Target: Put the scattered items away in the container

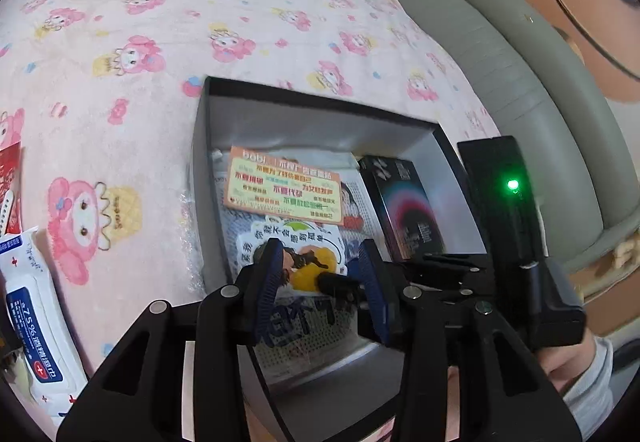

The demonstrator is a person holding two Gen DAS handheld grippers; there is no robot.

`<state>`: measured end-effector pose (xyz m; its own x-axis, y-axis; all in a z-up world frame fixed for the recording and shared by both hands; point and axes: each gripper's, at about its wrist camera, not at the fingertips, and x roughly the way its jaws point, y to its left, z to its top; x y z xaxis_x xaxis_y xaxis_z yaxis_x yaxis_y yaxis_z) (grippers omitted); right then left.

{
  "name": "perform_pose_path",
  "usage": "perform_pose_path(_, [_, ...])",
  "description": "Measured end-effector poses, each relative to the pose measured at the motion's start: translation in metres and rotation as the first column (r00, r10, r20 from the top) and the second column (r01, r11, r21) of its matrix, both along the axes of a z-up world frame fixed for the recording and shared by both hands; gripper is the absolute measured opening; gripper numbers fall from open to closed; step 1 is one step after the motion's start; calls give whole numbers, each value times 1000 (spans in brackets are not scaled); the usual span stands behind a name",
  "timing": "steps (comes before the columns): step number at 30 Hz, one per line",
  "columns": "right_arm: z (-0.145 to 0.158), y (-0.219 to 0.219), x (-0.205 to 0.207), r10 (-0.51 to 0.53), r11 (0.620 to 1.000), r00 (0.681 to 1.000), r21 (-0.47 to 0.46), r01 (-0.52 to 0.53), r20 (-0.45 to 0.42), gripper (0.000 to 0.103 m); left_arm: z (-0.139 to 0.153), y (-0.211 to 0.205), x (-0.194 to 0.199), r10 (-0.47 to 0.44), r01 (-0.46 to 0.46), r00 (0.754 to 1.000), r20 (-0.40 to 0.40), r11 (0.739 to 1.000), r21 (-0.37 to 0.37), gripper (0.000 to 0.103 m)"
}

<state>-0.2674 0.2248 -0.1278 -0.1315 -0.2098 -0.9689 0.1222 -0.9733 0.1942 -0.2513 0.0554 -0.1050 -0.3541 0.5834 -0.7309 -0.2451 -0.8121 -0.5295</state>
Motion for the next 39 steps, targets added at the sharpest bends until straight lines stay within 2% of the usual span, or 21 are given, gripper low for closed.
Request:
perform_pose_path(2, [1,-2,-9,-16,1000,999,7,17,-27,29,0,-2,0,-6,6,1000,4,1000,15,40])
perform_pose_path(5, [6,0,-9,-49,999,997,-2,49,-59,29,2,1,3,-17,17,1000,-8,1000,-4,40])
perform_pose_path(9, [18,3,16,-91,996,984,-10,91,-152,29,3,8,8,-32,31,999,-30,999,-33,40])
perform_pose_path(13, [40,12,57,-198,980,939,-61,189,-282,29,15,10,25,-2,-1,997,-73,999,-37,40])
perform_pose_path(17, [56,12,89,-242,970,908,-116,214,-343,29,38,14,57,-6,-4,990,-140,997,-75,40])
perform_pose_path(24, [103,15,157,-237,970,871,-152,189,-431,29,95,18,139,-16,-8,969,-245,995,-98,42])
perform_pose_path(26, [117,15,176,-236,970,858,-162,181,-455,30,107,17,159,-11,-20,965,-261,993,-117,42])
perform_pose_path(31, [147,12,222,-248,967,826,-184,177,-506,30,134,12,204,4,-39,954,-300,993,-110,42])
perform_pose_path(37, [163,-9,269,-243,966,806,-206,153,-540,32,153,-9,249,44,-78,948,-315,992,-97,42])
perform_pose_path(39, [171,-18,280,-235,969,799,-202,144,-554,32,164,-16,263,47,-87,939,-340,991,-105,42])
